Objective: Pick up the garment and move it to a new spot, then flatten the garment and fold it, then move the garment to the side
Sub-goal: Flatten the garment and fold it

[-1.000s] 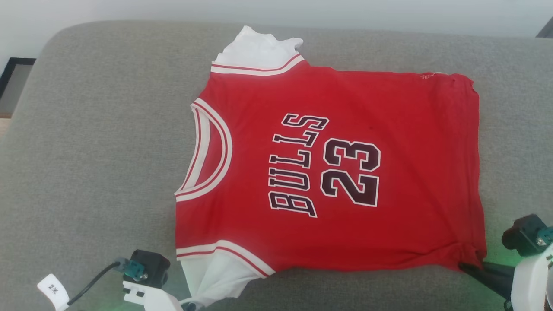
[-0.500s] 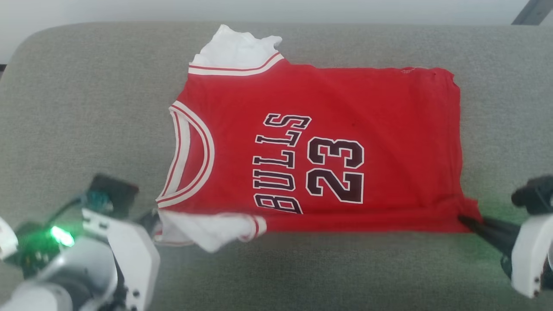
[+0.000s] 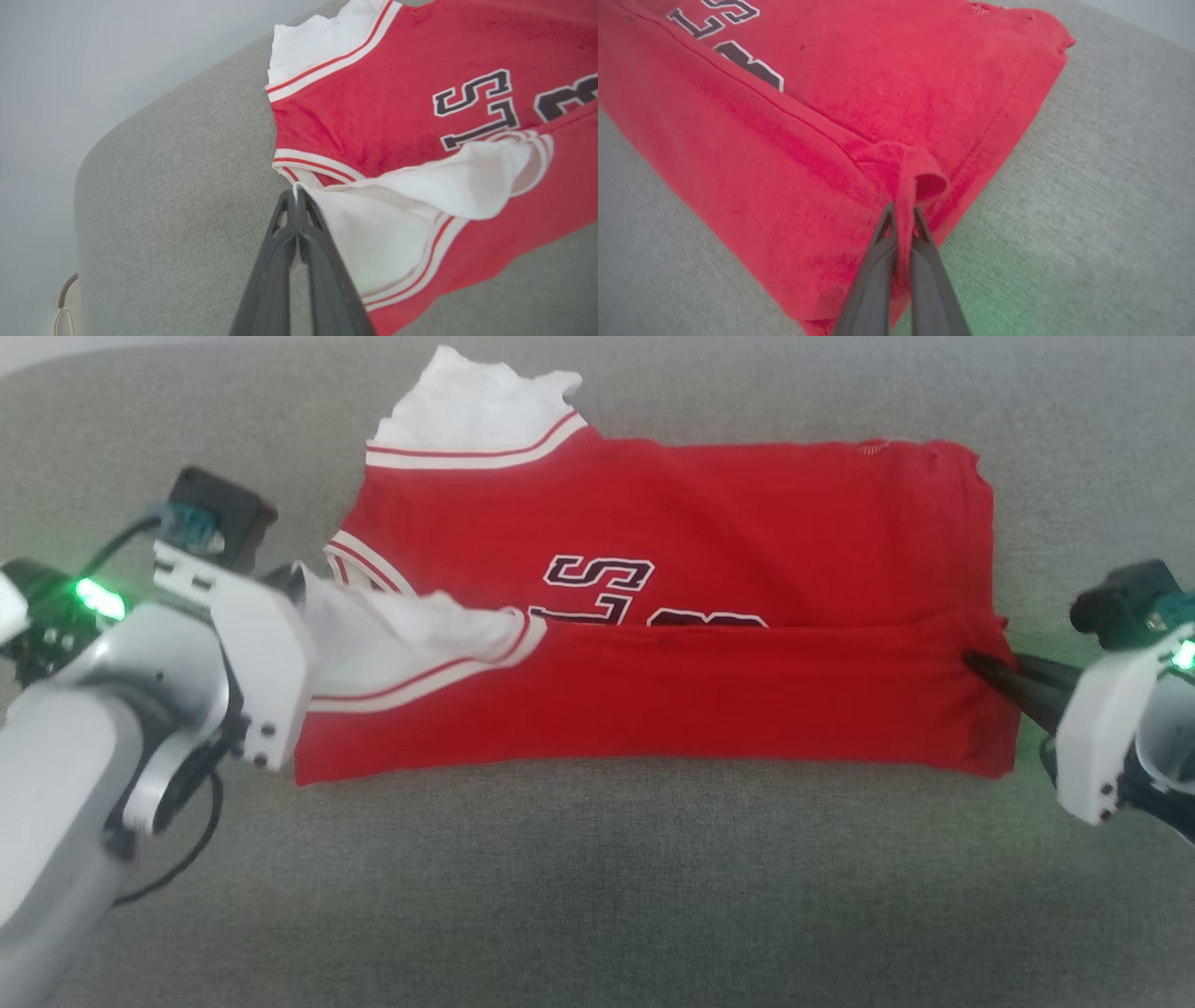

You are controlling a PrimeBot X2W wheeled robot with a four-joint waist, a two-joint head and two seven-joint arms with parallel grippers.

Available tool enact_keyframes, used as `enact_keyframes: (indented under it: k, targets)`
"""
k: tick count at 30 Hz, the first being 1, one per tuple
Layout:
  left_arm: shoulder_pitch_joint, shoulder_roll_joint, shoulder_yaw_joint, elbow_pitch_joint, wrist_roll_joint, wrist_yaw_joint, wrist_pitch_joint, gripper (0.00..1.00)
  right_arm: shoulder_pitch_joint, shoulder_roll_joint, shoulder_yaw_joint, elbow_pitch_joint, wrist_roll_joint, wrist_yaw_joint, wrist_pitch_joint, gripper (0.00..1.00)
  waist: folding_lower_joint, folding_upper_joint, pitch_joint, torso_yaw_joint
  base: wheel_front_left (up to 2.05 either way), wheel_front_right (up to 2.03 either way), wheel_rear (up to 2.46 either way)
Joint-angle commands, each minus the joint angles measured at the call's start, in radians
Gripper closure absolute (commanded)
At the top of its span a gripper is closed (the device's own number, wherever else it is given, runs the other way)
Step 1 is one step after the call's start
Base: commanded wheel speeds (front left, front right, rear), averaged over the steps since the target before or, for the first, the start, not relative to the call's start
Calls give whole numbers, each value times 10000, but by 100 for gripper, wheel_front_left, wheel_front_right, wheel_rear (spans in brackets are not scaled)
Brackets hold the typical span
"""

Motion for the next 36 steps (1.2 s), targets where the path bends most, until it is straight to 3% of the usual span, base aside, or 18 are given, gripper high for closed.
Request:
enact_keyframes:
  k: [1,12,13,15,16,17,18,20,29,36]
  targets:
    - [-185,-82,-17,250,54,-81,-108,100,-124,104,-22,79,-33,-14,43,100,0,0,113,-26,0,0,0]
    - [-1442,-1914,-607,4228,-247,-1127,-978,100,-998,1153,659,1223,47,-14,739,100,0,0,643,-30,0,0,0]
    - [-1497,-2024,-632,4492,-293,-1195,-1043,98,-1054,1211,713,1280,74,-14,740,92,0,0,652,-32,0,0,0]
    - [-1577,-2219,-605,4947,-414,-1301,-1168,73,-1119,1306,752,1415,197,-14,753,62,0,0,641,-32,0,0,0]
    - [-1595,-2290,-588,5110,-431,-1365,-1233,63,-1174,1320,758,1461,223,-14,678,39,0,0,619,-31,0,0,0]
    - [-1613,-2322,-562,5234,-474,-1388,-1318,51,-1224,1306,758,1484,258,-14,593,0,0,0,590,-26,0,0,0]
    - [-1625,-2370,-512,5347,-558,-1390,-1377,12,-1268,1279,743,1484,290,-14,475,0,0,0,550,-21,0,0,0]
    - [-1631,-2396,-459,5433,-631,-1427,-1438,0,-1318,1175,686,1486,271,-14,216,0,0,0,452,-18,0,0,0]
    - [-1073,-1964,-295,4497,-794,-1113,-1363,0,-844,834,-140,1628,113,-14,-1633,0,0,0,-76,-38,0,0,0]
    - [-102,-1433,-238,2955,-1143,-446,-435,0,-75,1015,-1346,1975,-591,-14,-3015,0,0,0,-373,-200,0,0,0]
